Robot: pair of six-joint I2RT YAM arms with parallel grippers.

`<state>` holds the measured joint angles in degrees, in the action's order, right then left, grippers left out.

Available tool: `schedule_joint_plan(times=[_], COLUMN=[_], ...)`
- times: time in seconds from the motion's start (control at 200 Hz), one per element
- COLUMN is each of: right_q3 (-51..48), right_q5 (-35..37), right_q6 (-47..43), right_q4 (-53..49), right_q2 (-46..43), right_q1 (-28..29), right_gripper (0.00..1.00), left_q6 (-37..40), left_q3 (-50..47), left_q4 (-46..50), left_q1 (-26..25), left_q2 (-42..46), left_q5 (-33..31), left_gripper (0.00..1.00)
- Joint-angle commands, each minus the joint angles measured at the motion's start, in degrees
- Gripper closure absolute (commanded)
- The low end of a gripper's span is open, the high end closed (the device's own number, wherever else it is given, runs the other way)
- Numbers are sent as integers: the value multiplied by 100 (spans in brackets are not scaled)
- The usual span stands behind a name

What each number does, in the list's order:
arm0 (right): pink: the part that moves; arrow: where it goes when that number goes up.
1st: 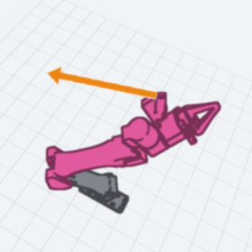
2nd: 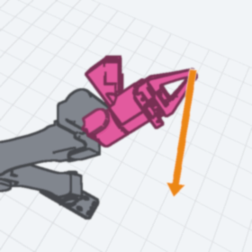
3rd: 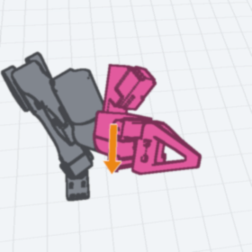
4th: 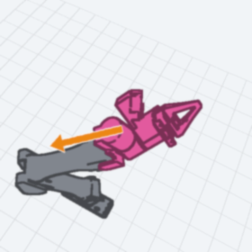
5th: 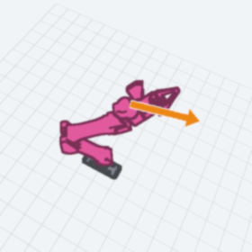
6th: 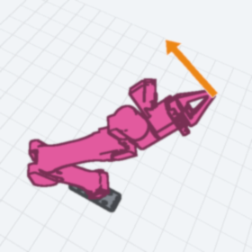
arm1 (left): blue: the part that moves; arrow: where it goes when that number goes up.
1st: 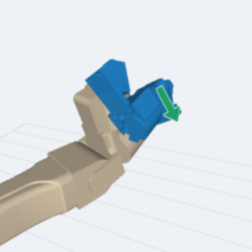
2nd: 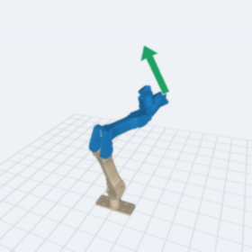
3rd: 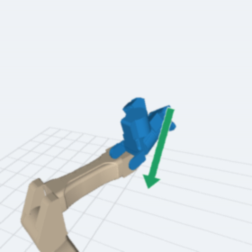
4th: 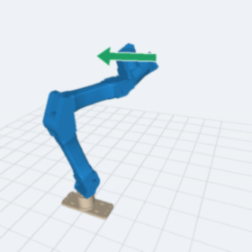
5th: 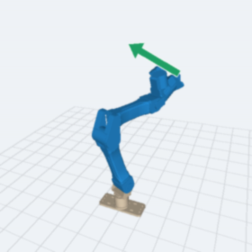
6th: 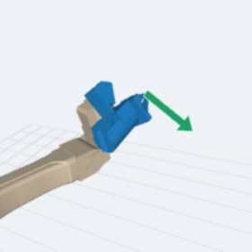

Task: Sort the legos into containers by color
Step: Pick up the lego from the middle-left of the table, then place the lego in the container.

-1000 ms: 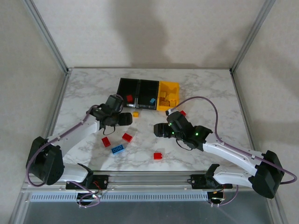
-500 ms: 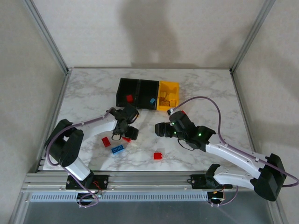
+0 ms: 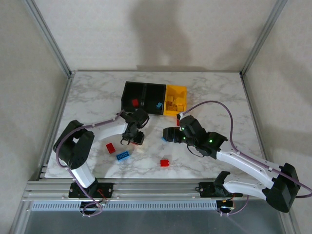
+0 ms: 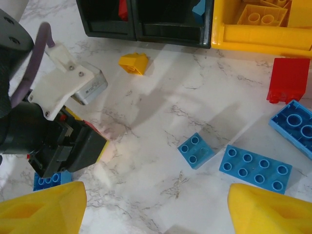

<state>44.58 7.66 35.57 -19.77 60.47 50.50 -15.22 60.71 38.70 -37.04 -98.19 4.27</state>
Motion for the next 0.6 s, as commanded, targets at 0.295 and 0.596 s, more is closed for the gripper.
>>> schedule_joint_plan(times=[0.295, 0.596], right_q3=[-10, 318], right_q5=[-213, -290], right_q6=[-22, -129], right_q4=[549, 970], right_q2=[83, 505], right_q1=[-58, -89], right_gripper=[24, 24], left_q6=[-405, -745], left_q3=[1323, 2542], left_q4=[-225, -381], left_q1=[724, 1125], left_q2=[66, -578], left_q5=[-126, -547], left_gripper=[61, 60])
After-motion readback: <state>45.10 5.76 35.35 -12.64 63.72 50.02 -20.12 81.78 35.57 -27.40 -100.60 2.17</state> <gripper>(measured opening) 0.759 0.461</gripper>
